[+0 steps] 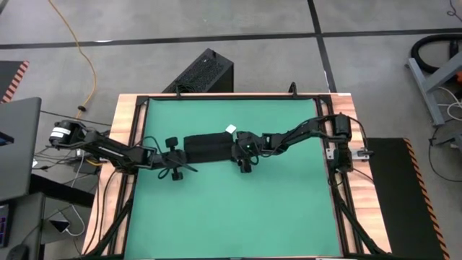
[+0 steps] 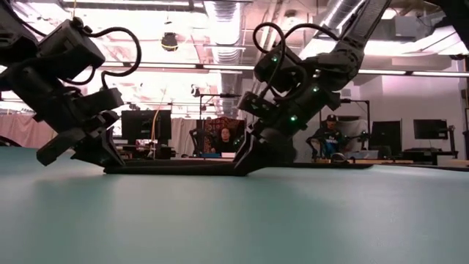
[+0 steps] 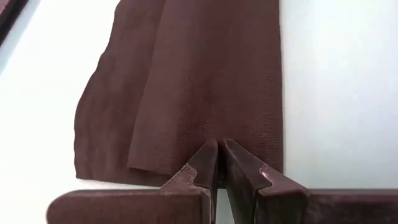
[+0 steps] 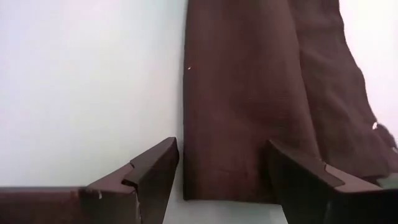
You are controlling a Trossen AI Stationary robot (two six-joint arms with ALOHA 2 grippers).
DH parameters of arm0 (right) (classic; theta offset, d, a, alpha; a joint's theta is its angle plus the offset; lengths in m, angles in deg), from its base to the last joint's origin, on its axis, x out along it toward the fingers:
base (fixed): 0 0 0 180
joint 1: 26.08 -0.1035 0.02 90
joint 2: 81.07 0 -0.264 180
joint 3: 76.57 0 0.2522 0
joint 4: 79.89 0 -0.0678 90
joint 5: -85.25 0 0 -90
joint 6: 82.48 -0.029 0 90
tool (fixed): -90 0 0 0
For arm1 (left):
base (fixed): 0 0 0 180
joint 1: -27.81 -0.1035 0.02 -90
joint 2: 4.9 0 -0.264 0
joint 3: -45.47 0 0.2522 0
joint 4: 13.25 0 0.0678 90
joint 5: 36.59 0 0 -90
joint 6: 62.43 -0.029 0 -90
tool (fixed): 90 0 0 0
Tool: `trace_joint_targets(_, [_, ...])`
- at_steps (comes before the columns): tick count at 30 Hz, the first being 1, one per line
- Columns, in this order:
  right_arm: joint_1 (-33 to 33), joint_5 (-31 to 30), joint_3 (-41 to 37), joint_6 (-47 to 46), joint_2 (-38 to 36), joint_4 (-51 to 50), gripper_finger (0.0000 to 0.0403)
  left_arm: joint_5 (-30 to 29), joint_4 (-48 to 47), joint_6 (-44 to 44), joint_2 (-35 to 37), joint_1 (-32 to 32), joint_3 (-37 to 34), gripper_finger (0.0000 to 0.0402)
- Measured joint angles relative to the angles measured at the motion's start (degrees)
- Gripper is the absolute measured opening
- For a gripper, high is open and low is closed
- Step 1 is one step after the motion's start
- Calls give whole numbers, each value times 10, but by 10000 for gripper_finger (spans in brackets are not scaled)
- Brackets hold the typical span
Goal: Roll towel
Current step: Roll the black towel
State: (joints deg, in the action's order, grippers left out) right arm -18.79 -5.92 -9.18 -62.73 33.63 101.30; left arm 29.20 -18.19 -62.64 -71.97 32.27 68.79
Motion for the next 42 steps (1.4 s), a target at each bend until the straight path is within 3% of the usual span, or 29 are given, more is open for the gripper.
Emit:
trace_joint_targets(8, [-4,-2,-1,-28,4,-4,260,-9,-121,-37,39,40,50,16])
trace_joint_targets(15, [-5,-3,-1,-30,4,-3,260,-112,-119,-95,97,101,51,16])
trace_joint_targets(19, [-5,-3,-1,-30,4,-3,260,-43,-159,-116,113,121,52,27])
trace_joint_targets(26, [-5,-3,-2,-33,4,-1,259,17,-163,-162,108,117,52,92])
trace_joint_targets(35, [-5,-3,-3,-33,5,8,259,-19,-151,-159,94,82,31,204])
trace_joint_targets(42, [-6,-3,-2,-34,6,10,259,-62,-109,-190,64,61,29,233])
